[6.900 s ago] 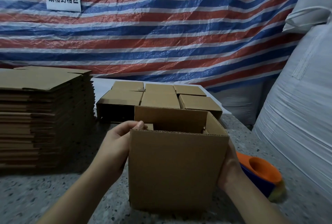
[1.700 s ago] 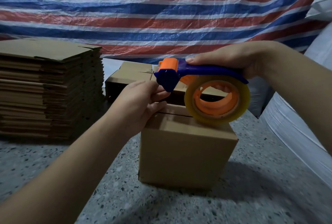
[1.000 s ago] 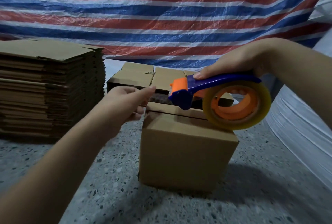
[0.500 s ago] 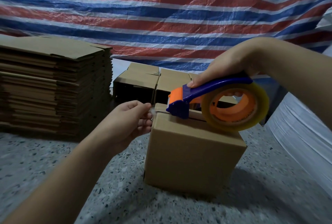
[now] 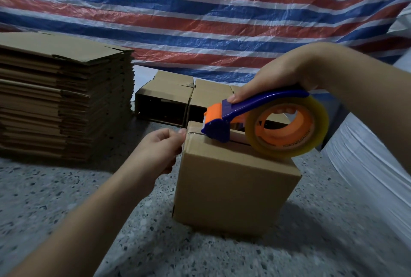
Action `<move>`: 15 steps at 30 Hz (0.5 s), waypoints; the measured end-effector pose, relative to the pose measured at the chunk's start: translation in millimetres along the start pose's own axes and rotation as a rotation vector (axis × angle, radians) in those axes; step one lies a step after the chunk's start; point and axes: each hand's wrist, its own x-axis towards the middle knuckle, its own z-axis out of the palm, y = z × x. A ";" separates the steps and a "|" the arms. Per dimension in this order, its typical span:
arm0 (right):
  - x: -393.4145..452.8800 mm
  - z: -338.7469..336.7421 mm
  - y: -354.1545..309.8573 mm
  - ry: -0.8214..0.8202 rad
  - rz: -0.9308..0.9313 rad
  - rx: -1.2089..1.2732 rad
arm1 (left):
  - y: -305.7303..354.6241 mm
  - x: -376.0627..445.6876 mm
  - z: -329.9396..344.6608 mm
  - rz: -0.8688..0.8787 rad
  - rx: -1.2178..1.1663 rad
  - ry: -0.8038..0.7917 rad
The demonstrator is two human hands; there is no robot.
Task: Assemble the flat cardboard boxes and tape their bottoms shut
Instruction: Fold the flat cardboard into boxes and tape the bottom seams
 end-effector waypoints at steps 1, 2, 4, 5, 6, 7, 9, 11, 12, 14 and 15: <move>-0.3 0.4 -0.3 0.002 -0.001 0.002 | -1.4 -0.1 0.3 -0.007 0.010 0.010; -0.6 0.7 -0.3 0.002 -0.003 0.007 | -2.9 -0.5 0.9 -0.020 0.015 0.017; -1.3 1.2 -0.1 -0.002 -0.011 0.020 | -6.6 -1.8 3.1 -0.046 -0.002 0.033; -1.7 1.5 -0.1 -0.003 -0.012 0.026 | -8.6 -2.6 4.7 -0.063 -0.019 0.043; -2.0 1.8 -0.2 -0.004 -0.012 0.029 | -10.9 -3.6 6.5 -0.087 -0.037 0.050; -2.2 1.9 -0.5 -0.003 -0.009 0.029 | -13.0 -4.6 8.6 -0.115 -0.055 0.056; -2.6 1.9 -1.2 -0.001 -0.004 0.029 | -18.2 -5.8 13.4 -0.134 -0.065 0.079; -3.1 2.2 -1.4 -0.008 -0.002 0.025 | -23.3 -11.3 17.1 -0.033 0.001 0.180; -3.2 2.3 -1.2 -0.009 -0.002 0.019 | -25.1 -15.8 18.2 0.076 0.054 0.256; -2.7 2.5 -0.4 -0.004 0.001 0.012 | -21.8 -27.9 20.7 0.295 0.144 0.281; -2.1 2.4 -0.1 0.000 0.000 0.012 | -20.5 -32.8 23.2 0.366 0.180 0.223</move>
